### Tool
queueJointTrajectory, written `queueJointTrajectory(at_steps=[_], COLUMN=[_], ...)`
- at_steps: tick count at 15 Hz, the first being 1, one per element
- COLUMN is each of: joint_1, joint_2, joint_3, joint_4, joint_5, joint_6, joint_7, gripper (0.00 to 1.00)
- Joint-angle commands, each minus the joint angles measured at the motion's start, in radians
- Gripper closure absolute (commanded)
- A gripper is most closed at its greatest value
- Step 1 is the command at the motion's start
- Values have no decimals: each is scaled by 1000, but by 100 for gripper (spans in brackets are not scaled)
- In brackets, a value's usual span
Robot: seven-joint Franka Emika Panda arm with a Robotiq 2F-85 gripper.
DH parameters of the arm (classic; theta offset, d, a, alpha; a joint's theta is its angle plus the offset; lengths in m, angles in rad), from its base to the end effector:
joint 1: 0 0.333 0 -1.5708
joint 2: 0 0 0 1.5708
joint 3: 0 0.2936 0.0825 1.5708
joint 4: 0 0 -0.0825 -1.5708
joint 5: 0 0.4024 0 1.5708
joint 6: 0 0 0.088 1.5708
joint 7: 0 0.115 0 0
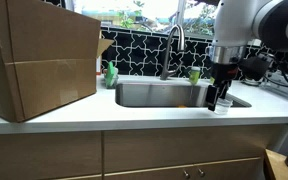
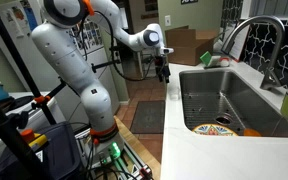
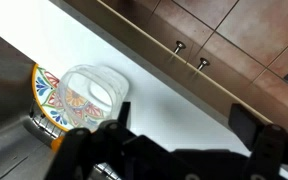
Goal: Pour some of the liquid from the bottle on the right in the sink
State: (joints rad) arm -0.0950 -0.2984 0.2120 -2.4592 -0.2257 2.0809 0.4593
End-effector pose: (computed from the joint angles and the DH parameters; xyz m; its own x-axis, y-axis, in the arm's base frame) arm 0.4509 0.0376 0.3600 0.9730 -0.2303 0.0164 -0.2263 -0.9372 0.2653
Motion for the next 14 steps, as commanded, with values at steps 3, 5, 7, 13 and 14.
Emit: queueJointTrajectory(at_steps=[3, 5, 7, 13, 14], joint_1=[30, 30, 21, -82, -108], joint_2=[2, 2, -4, -143, -164], joint_3=[-29, -29, -39, -206, -238], joint_4=[2, 2, 13, 108, 128], joint_5=[-9, -9, 4, 35, 32], joint_6=[-4, -4, -25, -174, -196], joint_7=[7, 7, 36, 64, 63], gripper=[0, 0, 0, 0, 0])
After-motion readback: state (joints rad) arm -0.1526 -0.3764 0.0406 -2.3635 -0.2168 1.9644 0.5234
